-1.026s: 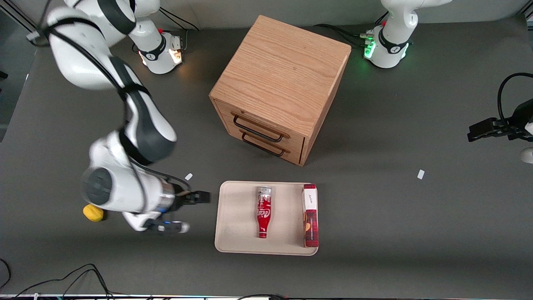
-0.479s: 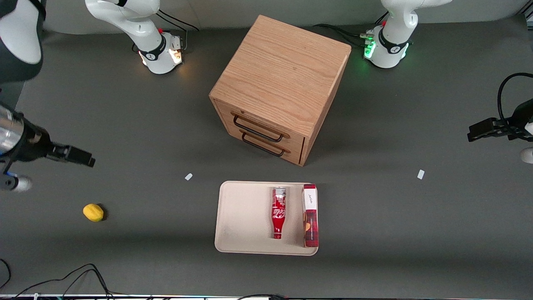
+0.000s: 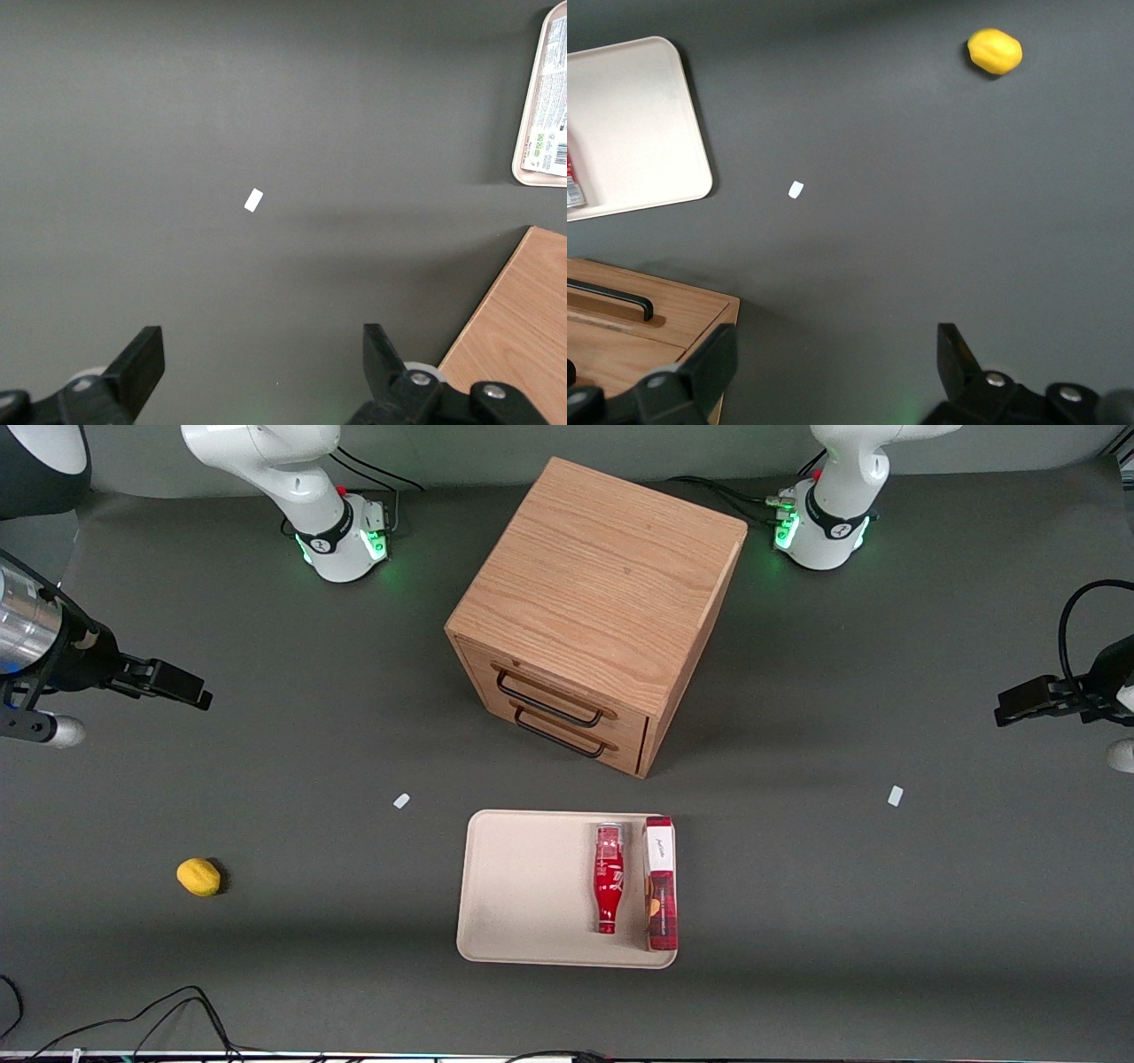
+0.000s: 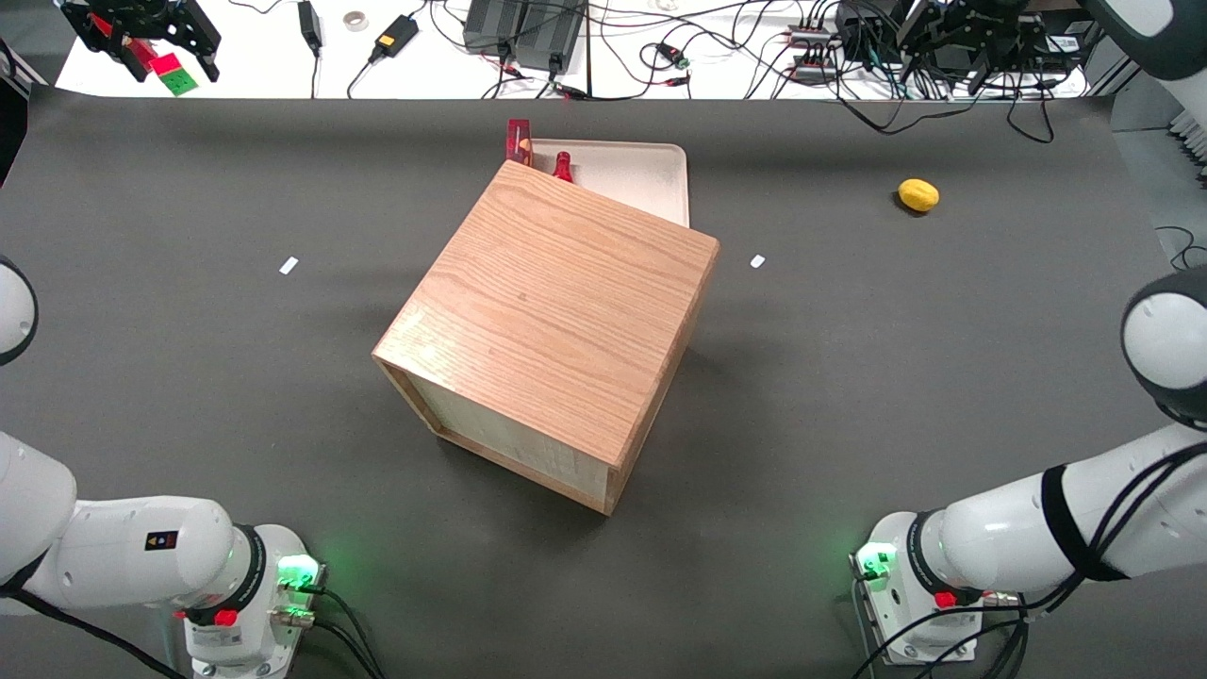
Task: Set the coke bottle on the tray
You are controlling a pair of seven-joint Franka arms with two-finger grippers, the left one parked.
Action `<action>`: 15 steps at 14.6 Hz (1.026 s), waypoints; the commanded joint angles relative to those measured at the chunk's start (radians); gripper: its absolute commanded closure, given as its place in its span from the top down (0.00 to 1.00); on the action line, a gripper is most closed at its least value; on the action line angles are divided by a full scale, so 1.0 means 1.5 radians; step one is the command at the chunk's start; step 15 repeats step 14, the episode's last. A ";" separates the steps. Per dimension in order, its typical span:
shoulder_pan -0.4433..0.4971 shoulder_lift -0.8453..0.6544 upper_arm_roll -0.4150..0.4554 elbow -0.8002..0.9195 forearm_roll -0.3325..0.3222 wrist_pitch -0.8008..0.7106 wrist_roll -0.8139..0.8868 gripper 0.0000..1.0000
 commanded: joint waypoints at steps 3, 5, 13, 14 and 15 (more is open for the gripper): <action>0.009 -0.043 -0.014 -0.061 0.013 0.029 0.009 1.00; 0.009 -0.037 -0.014 -0.059 0.011 0.028 0.008 1.00; 0.014 -0.017 -0.012 -0.020 -0.027 0.014 0.010 1.00; 0.014 -0.017 -0.012 -0.020 -0.027 0.014 0.010 1.00; 0.014 -0.017 -0.012 -0.020 -0.027 0.014 0.010 1.00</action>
